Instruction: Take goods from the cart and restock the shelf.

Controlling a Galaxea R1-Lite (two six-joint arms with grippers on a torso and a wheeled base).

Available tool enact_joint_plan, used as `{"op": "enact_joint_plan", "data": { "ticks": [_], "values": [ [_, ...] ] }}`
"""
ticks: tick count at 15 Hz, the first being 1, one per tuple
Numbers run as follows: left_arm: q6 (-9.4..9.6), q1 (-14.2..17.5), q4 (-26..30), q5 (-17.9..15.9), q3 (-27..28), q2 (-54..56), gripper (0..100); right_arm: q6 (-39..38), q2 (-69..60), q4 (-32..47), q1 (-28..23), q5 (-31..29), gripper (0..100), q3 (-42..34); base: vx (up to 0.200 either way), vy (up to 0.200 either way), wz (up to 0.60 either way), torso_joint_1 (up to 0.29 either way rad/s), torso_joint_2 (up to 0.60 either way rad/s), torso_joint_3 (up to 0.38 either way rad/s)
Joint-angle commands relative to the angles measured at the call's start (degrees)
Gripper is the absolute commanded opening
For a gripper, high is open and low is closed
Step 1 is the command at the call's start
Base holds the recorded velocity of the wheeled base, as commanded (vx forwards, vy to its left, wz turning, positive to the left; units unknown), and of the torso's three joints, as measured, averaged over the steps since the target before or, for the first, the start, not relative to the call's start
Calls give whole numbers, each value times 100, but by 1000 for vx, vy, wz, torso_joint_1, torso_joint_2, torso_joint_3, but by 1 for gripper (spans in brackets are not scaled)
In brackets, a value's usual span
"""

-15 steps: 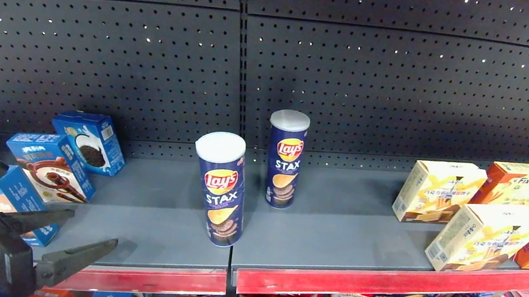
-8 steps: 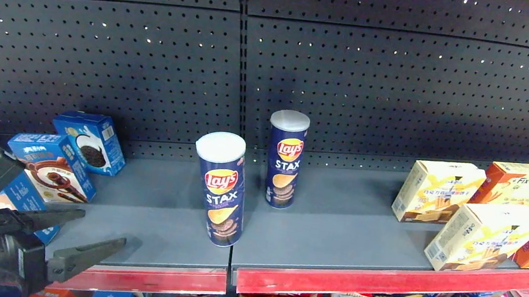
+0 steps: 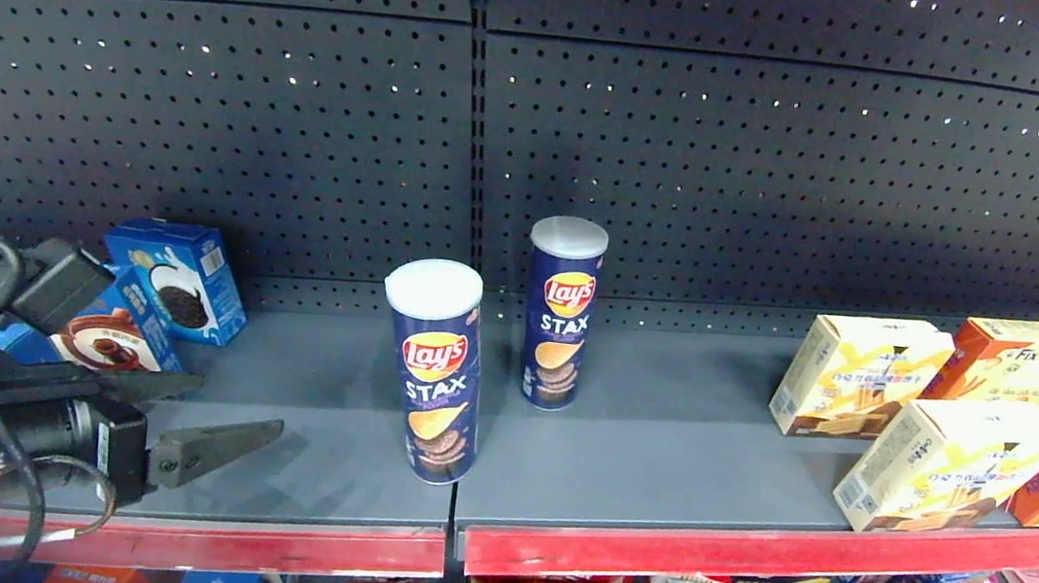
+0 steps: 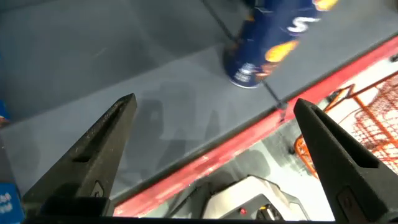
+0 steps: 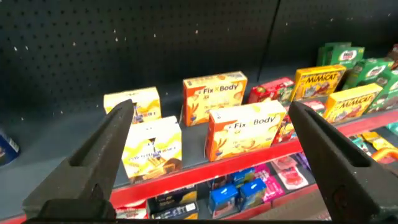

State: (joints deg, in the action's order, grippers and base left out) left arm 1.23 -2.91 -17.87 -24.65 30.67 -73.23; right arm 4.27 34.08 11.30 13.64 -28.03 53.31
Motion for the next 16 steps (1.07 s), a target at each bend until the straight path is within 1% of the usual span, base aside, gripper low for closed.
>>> {"op": "enact_joint_plan", "data": {
  "ticks": [1,3,4,5,6,9,13,16],
  "values": [
    [9,-7,-6,127,229,-491,100,13,63,4,-2,-1,100,92,0,0,0,0,0,0],
    [9,-183,12,206,765,-956,100,13,160,4,-2,-1,100,285,0,0,0,0,0,0],
    [9,-236,12,233,862,-1036,100,13,160,4,7,-1,100,294,0,0,0,0,0,0],
    [9,-403,3,312,958,-1203,100,13,116,13,-2,-1,100,285,0,0,0,0,0,0],
    [9,-447,-15,312,958,-1273,100,4,72,48,-19,-1,100,259,0,0,0,0,0,0],
    [9,-447,-23,312,985,-1422,100,4,-244,531,-90,-1,100,276,0,0,0,0,0,0],
    [26,-465,-32,382,1196,-1739,100,4,-253,557,-160,-1,100,391,0,0,0,0,0,0],
    [35,-579,-32,417,1433,-1976,100,13,-227,566,-160,-10,100,496,0,0,0,0,0,0]
  ]
}}
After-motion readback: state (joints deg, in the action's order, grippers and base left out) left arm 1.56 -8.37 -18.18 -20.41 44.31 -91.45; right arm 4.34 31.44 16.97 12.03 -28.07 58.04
